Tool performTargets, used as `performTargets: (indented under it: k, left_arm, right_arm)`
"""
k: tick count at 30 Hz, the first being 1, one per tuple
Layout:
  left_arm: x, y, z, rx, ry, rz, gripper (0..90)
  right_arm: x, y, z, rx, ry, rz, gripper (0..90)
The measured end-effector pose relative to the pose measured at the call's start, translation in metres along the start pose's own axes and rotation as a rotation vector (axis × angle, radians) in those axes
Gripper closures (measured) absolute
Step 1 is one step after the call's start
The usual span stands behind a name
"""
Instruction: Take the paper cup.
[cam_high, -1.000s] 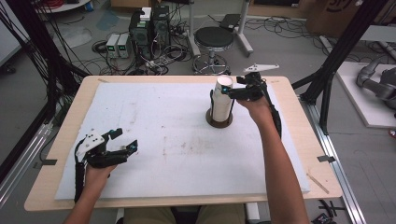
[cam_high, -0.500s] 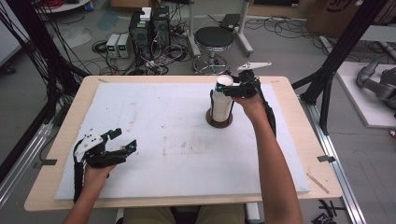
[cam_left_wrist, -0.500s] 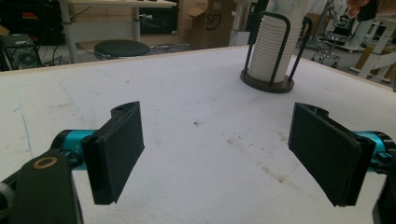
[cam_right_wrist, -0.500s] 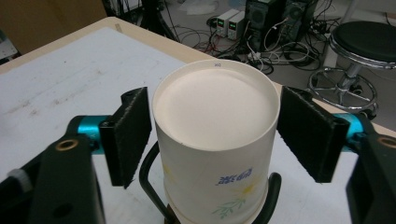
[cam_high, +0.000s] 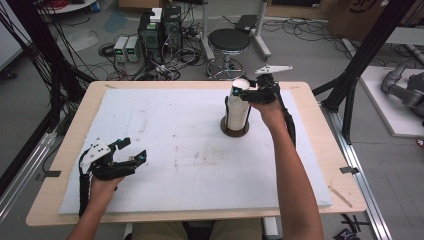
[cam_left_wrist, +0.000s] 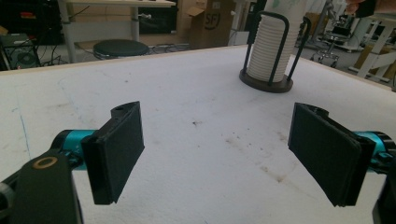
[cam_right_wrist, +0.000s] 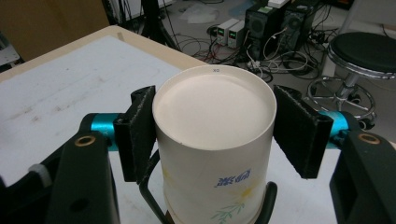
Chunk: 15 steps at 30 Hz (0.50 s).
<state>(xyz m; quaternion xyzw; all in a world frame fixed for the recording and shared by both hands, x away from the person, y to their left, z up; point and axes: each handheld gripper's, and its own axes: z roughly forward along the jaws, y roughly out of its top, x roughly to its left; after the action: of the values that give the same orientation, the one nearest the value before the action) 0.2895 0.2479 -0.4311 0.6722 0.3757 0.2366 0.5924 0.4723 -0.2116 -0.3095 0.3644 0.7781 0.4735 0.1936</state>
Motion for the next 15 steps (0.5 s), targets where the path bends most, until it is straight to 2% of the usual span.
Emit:
performTargets:
  k: [8, 15]
  left_arm:
    - [0.0, 0.0, -0.001, 0.0, -0.004, -0.002, 18.0]
    - [-0.001, 0.0, -0.002, -0.007, -0.008, -0.007, 18.1]
  right_arm:
    - [0.004, 0.017, -0.012, -0.05, -0.001, -0.017, 35.9]
    - [0.008, 0.028, -0.036, -0.103, -0.008, -0.021, 36.6]
